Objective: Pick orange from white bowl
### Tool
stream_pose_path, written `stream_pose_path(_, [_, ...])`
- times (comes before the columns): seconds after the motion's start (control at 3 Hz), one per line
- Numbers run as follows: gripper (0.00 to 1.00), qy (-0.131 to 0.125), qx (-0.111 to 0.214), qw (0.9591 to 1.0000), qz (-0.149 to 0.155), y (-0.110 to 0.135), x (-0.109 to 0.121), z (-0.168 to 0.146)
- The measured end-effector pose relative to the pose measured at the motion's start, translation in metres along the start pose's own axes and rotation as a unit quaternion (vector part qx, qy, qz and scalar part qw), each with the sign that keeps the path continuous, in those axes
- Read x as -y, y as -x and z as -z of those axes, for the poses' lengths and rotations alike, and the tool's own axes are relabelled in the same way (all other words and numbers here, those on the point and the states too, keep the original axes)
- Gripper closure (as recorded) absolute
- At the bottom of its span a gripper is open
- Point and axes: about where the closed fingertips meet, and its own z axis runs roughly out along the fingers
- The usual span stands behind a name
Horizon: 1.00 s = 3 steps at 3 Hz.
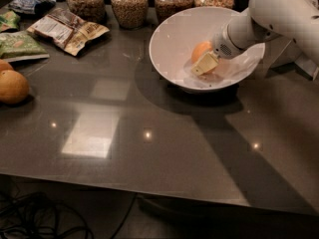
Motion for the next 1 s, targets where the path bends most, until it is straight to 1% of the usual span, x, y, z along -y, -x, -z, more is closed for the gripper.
stream_pose_path(0.33, [0.45,0.012,0.0,0.9999,0.0,-0.001,-0.003,-0.008])
stream_pose_path(0.67, [0.68,0.017,0.01,0.9998,0.006,0.006,-0.004,-0.006])
stream_pose_path(1.0, [0.92,0.026,0.042,0.9986,0.016,0.025,-0.005,0.008])
